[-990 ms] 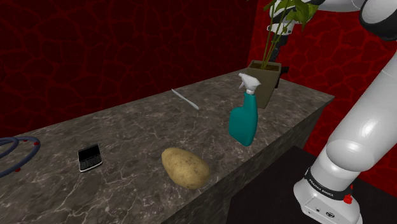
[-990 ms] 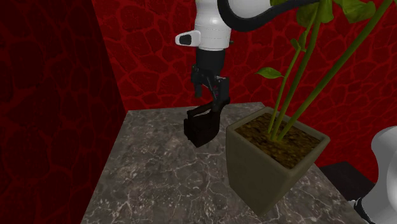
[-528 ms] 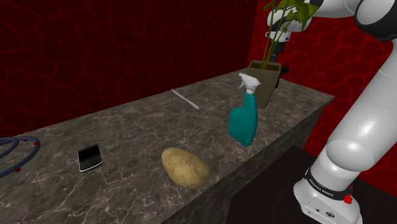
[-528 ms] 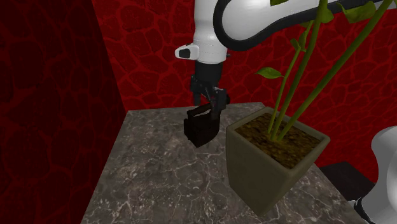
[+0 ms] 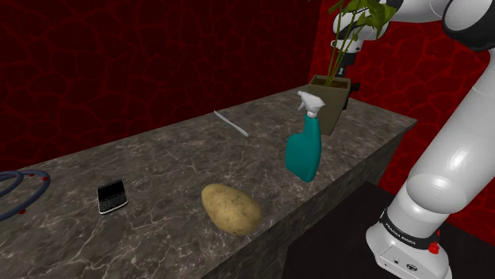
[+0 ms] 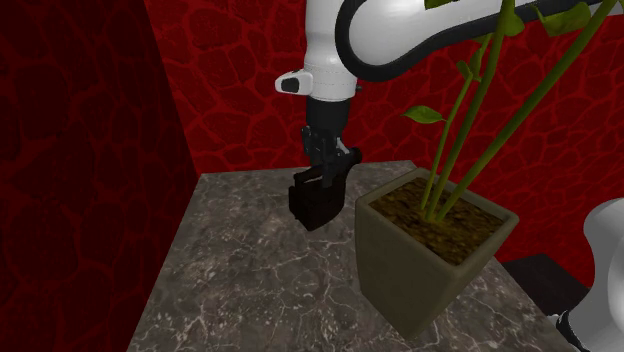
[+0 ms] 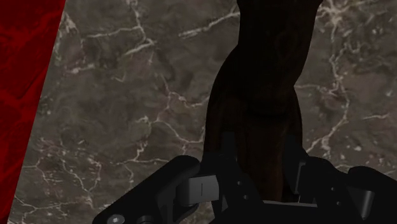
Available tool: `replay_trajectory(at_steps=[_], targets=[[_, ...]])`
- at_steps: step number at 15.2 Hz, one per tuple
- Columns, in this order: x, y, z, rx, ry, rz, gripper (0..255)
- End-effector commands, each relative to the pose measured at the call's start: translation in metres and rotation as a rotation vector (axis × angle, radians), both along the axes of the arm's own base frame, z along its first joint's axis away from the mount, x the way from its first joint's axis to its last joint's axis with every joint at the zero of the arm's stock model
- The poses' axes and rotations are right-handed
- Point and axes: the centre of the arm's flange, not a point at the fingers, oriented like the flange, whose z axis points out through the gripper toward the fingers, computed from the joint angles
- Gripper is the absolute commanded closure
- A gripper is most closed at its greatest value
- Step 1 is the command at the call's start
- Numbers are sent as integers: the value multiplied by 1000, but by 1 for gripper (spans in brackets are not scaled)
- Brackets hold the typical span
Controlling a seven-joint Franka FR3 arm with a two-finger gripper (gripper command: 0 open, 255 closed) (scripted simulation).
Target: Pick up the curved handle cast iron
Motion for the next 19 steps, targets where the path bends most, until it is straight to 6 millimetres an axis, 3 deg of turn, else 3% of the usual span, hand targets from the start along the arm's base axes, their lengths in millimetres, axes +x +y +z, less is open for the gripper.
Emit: replay_trajectory(at_steps=[1, 17, 19], targets=[[0, 1, -1, 1, 2, 1, 255], [0, 0, 79, 1, 2, 1, 255], [0, 0, 80, 1, 2, 1, 255]])
